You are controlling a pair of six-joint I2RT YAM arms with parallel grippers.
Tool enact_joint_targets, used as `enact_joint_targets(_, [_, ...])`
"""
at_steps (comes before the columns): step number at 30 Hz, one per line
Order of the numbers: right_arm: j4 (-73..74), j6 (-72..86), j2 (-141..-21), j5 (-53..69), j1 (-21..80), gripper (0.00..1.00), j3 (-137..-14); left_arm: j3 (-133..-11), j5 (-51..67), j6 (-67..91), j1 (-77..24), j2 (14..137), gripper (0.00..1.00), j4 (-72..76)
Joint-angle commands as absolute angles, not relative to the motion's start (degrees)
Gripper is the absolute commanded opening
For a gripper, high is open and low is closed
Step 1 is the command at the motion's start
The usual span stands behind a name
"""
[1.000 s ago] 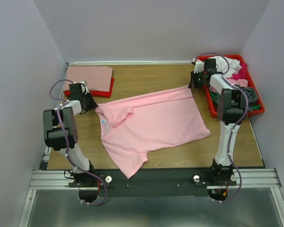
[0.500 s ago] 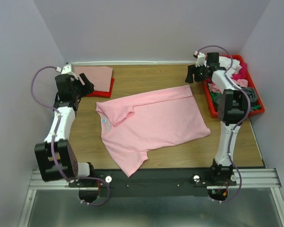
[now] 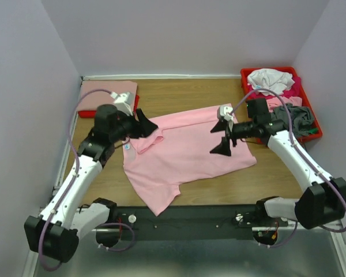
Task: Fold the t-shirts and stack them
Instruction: Fold the tshirt
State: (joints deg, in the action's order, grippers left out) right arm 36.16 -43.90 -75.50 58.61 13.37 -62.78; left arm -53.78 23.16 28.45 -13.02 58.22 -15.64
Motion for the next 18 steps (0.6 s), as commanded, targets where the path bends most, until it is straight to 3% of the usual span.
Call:
enact_joint_targets(1, [41.1,-52.0,-69.4,58.7,14.9,0.99,-54.3,-46.6,14.3,39.9,-25.3,49.2,0.62,-32.3])
enact_joint_targets(6, [38.3,-45.6,-66.1,36.9,14.7,0.97,-50.7,-33.8,14.6,60.3,-41.3,34.1,0.58,-39.5])
enact_joint_targets(9, [35.6,-39.6,-67.7,32.1,13.9,0.92,-48.9,-30.5,14.8,70.1,-48.9,28.5,0.58,-42.8])
enact_joint_targets(18, [30.9,-33.9,-67.9,31.3,10.6,0.9,-46.6,-35.2,10.7,67.8,-59.3,45.9,0.56,-50.2])
